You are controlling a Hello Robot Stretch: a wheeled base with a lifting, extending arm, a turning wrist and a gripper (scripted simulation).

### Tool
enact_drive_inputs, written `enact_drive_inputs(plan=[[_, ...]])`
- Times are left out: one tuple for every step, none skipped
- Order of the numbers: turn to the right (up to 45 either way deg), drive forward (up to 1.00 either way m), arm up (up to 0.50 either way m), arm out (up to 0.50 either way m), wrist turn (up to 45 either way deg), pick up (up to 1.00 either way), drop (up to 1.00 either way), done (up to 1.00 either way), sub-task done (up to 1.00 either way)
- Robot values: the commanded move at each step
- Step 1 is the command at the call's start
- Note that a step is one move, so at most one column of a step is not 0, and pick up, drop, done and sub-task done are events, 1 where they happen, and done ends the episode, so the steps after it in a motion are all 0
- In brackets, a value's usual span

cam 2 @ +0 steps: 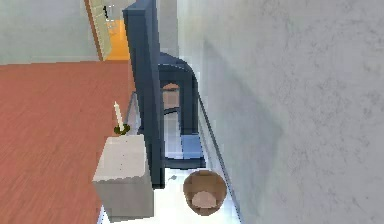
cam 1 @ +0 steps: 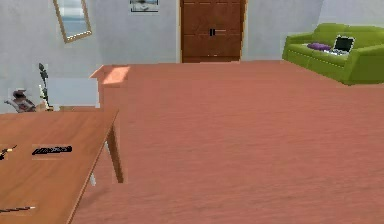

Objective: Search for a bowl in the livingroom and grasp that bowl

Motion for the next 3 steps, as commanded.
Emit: enact_drive_inputs(plan=[[0.0, 0.0, 0.5, 0.0, 0.0, 0.0, 0.0, 0.0, 0.0], [0.0, 0.0, 0.22, 0.0, 0.0, 0.0, 0.0, 0.0, 0.0], [0.0, 0.0, 0.0, 0.18, 0.0, 0.0, 0.0, 0.0, 0.0]])
